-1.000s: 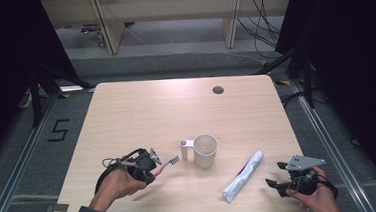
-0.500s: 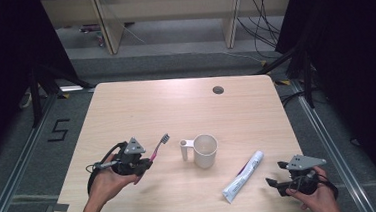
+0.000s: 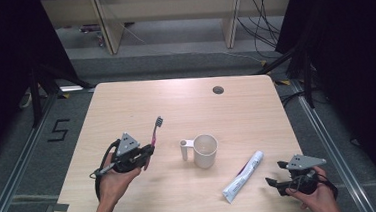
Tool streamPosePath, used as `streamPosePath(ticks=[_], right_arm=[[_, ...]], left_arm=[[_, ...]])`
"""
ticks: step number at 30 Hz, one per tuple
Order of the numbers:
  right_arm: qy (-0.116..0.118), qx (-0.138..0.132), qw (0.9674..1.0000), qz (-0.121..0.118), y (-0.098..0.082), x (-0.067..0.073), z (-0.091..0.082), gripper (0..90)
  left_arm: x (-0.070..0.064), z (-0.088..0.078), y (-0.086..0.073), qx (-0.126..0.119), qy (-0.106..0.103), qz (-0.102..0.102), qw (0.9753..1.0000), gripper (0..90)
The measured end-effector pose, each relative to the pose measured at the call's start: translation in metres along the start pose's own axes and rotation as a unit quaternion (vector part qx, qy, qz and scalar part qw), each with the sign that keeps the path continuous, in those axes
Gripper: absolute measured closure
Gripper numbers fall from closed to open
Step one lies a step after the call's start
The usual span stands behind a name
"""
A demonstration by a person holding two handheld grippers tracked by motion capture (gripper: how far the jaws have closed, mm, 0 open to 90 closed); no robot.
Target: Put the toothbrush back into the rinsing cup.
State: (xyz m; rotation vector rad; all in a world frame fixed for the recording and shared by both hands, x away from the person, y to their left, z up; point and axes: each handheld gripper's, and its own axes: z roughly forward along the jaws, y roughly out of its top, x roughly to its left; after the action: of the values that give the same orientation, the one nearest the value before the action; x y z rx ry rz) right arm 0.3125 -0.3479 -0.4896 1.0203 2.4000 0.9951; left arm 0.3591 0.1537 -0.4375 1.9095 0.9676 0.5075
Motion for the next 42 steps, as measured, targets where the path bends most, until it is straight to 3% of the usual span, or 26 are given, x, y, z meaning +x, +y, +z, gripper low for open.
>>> streamPosePath(ticks=[3,10,11,14,21,24,31,38,39,41,42], right_arm=[[0.004,0.003,0.9999,0.011,0.0,0.002,-0.001,24.5],[0.0,-0.004,1.0,0.009,0.0,0.001,-0.001,24.6],[0.0,-0.007,1.0,-0.003,0.0,-0.002,-0.001,24.6],[0.001,-0.005,1.0,0.006,0.0,-0.001,-0.001,24.5],[0.001,-0.004,0.9999,0.013,0.0,0.0,-0.001,24.6],[-0.005,-0.003,1.0,0.002,-0.001,-0.002,-0.001,24.6],[-0.003,-0.007,1.0,0.002,-0.001,-0.002,-0.001,24.5],[-0.002,-0.01,0.9999,0.004,0.0,-0.003,-0.001,24.5],[0.002,-0.006,0.9998,0.018,-0.001,-0.001,-0.002,24.5],[0.002,-0.006,0.9999,0.016,-0.001,-0.002,-0.002,24.6],[-0.004,-0.01,0.9999,0.004,-0.001,-0.004,-0.001,24.6]], left_arm=[[-0.003,0.004,0.003,-0.022,0.004,-0.008,0.9997,83.7],[-0.008,0.007,0.014,-0.045,0.005,-0.008,0.999,83.7],[-0.009,0.007,0.017,-0.057,0.008,-0.01,0.9983,83.7],[-0.01,0.005,0.021,-0.069,0.009,-0.016,0.9974,83.7],[-0.016,0.008,0.031,-0.089,-0.007,-0.021,0.9958,83.6],[-0.02,0.01,0.034,-0.095,-0.016,-0.021,0.9951,83.7],[-0.03,0.015,0.045,-0.129,-0.03,-0.019,0.991,83.7],[-0.036,0.023,0.049,-0.135,-0.036,-0.016,0.9901,83.7],[-0.038,0.026,0.051,-0.137,-0.039,-0.019,0.9896,83.7],[-0.039,0.027,0.052,-0.139,-0.039,-0.017,0.9894,83.7],[-0.04,0.029,0.054,-0.141,-0.042,-0.016,0.9889,83.7]])
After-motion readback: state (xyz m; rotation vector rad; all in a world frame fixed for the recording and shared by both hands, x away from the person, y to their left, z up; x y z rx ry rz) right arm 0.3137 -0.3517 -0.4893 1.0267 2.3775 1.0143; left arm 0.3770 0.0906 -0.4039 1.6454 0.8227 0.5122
